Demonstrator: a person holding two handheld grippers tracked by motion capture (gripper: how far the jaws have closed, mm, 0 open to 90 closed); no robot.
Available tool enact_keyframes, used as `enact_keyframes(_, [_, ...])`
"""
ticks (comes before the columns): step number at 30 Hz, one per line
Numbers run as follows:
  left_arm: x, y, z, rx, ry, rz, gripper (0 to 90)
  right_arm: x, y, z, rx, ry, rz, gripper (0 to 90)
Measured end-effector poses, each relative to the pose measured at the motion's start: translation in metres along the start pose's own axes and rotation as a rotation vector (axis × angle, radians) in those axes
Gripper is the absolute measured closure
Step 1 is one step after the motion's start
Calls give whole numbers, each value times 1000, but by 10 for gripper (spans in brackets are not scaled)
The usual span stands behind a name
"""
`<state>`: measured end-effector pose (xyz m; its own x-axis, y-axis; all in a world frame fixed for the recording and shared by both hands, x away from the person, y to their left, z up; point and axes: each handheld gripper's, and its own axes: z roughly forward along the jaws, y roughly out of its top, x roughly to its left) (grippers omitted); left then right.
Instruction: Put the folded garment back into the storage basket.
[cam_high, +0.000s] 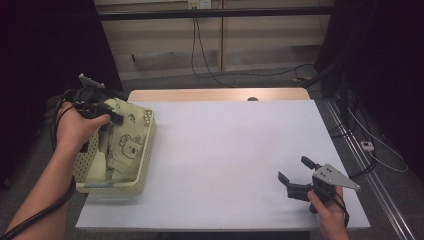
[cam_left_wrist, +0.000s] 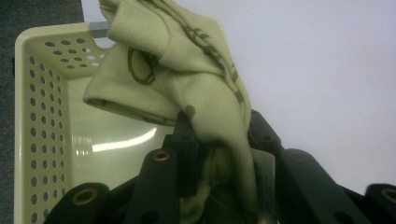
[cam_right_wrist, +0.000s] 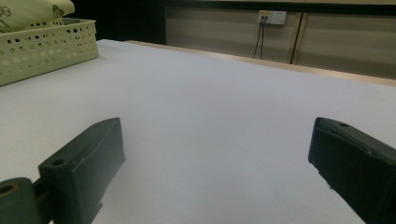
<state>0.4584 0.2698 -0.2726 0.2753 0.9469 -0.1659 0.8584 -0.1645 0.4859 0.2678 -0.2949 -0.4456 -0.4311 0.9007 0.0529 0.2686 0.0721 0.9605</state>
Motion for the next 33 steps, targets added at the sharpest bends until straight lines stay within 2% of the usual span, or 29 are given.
enact_keyframes(19, [9, -9, 13, 12, 13, -5, 698, 1, 0, 0, 0, 5, -7, 34])
enact_keyframes(33, [10, -13, 23, 28, 25, -3, 698, 1, 0, 0, 0, 8, -2, 34])
